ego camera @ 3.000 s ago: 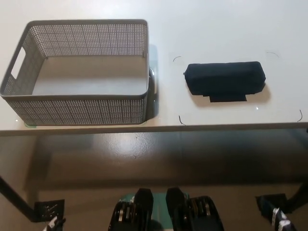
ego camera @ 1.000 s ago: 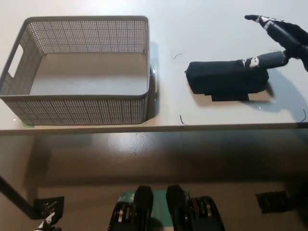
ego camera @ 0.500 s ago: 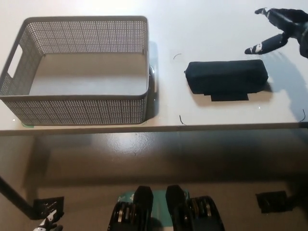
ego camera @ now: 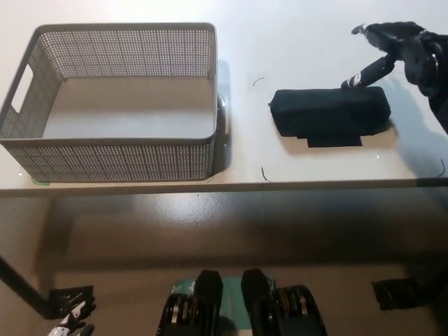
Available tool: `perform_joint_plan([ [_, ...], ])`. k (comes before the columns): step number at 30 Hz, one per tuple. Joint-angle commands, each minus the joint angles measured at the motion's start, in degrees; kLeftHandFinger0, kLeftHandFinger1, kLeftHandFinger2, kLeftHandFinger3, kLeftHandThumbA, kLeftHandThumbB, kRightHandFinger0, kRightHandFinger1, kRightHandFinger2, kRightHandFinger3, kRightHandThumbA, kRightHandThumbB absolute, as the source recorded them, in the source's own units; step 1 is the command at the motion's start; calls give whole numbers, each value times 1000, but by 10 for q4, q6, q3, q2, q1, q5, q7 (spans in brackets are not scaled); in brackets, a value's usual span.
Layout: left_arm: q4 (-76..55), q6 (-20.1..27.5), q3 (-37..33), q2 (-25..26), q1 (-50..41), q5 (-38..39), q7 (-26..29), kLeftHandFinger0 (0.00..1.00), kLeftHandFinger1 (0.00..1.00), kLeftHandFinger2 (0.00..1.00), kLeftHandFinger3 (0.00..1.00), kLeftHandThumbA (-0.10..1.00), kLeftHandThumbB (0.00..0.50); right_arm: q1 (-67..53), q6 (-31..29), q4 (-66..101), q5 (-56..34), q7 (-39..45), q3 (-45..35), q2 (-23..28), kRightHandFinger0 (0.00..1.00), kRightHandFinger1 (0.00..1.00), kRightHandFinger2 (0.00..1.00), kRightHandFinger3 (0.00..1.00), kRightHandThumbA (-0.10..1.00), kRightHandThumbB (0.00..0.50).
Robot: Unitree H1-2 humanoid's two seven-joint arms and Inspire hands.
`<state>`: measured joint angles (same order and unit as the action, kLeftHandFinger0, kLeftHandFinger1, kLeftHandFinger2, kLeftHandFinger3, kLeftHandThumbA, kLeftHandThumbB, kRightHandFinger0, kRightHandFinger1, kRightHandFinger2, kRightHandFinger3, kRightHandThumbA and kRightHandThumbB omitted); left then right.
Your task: Use the right hand to pick up the pencil case on the right hand side and put it into a grey container on the left side
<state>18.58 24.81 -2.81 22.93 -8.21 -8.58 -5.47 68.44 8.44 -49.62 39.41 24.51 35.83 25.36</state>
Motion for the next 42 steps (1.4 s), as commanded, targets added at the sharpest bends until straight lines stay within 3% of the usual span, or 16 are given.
perform_joint_plan([
  [1, -12, 21, 0, 12, 4, -4, -7, 1000, 1000, 1000, 1000, 1000, 395, 33, -24, -11, 15, -7, 3, -12, 1000, 1000, 1000, 1000, 852, 500],
  [7, -15, 21, -5, 15, 5, -11, -4, 1000, 1000, 1000, 1000, 1000, 388, 24, -29, -27, 21, -10, 11, -31, 1000, 1000, 1000, 1000, 813, 500],
  [25, -16, 21, -4, 16, 13, 0, -16, 1000, 1000, 1000, 1000, 1000, 415, 14, -65, -93, 22, -27, 22, -55, 1000, 1000, 1000, 1000, 866, 500],
  [35, -13, 21, -10, 20, 22, 2, -13, 1000, 1000, 1000, 1000, 1000, 398, 13, -74, -120, 15, -35, 19, -62, 1000, 1000, 1000, 1000, 849, 500],
  [42, -16, 21, -10, 19, 28, 6, -15, 1000, 1000, 1000, 1000, 1000, 383, 17, -101, -208, 5, -76, 15, -95, 1000, 1000, 1000, 1000, 817, 500],
])
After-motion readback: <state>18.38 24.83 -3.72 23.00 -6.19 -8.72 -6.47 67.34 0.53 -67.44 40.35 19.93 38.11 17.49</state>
